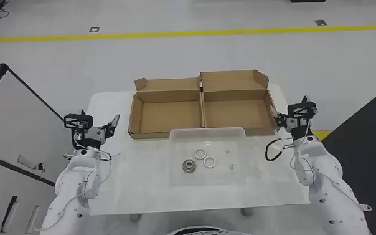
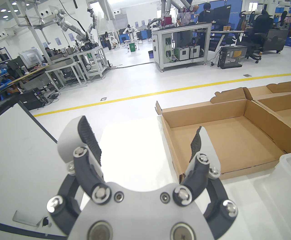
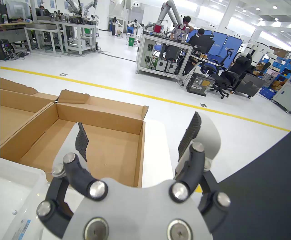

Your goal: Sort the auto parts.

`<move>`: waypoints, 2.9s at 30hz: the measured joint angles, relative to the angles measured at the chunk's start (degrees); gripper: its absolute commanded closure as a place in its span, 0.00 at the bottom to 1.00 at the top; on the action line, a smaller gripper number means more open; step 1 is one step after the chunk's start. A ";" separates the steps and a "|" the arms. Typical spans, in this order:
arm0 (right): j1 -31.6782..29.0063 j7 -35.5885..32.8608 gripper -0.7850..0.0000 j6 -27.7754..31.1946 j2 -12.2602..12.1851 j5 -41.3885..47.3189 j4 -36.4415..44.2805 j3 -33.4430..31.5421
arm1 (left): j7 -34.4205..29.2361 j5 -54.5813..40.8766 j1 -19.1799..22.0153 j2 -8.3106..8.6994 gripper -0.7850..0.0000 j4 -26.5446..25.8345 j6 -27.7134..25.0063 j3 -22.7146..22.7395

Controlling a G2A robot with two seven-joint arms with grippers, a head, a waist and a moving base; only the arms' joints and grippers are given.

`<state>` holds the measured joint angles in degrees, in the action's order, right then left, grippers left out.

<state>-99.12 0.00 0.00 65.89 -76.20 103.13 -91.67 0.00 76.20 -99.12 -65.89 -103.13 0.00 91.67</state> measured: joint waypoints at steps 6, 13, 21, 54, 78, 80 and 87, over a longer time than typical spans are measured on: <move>-0.04 0.46 0.00 2.65 -0.26 -2.47 2.18 -1.26 | 0.00 0.00 0.00 0.00 0.00 0.00 0.00 0.00; -1.14 -4.39 0.00 11.93 -1.06 -3.53 9.82 -5.22 | 0.00 0.00 0.00 0.00 0.00 0.00 0.00 0.00; 0.62 -12.81 0.00 26.96 -2.24 -3.25 16.94 -8.44 | 0.00 0.00 0.00 0.00 0.00 0.00 0.00 0.00; 30.07 -47.42 0.00 56.87 -8.15 6.49 16.28 16.04 | 0.00 0.00 0.00 0.00 0.00 0.00 0.00 0.00; 53.85 -46.30 0.00 58.00 -23.60 14.31 14.11 44.23 | 0.00 0.00 0.00 0.00 0.00 0.00 0.00 0.00; 56.77 -46.30 0.00 58.00 -24.67 15.43 13.97 47.13 | 0.00 0.00 0.00 0.00 0.00 0.00 0.00 0.00; 64.45 -46.29 0.00 58.00 -27.48 18.91 13.57 58.23 | 0.00 0.00 0.00 0.00 0.00 0.00 0.00 0.00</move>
<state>-34.67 -46.29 58.00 38.41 -57.29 116.70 -33.45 0.00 76.20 -99.12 -65.89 -103.13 0.00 91.67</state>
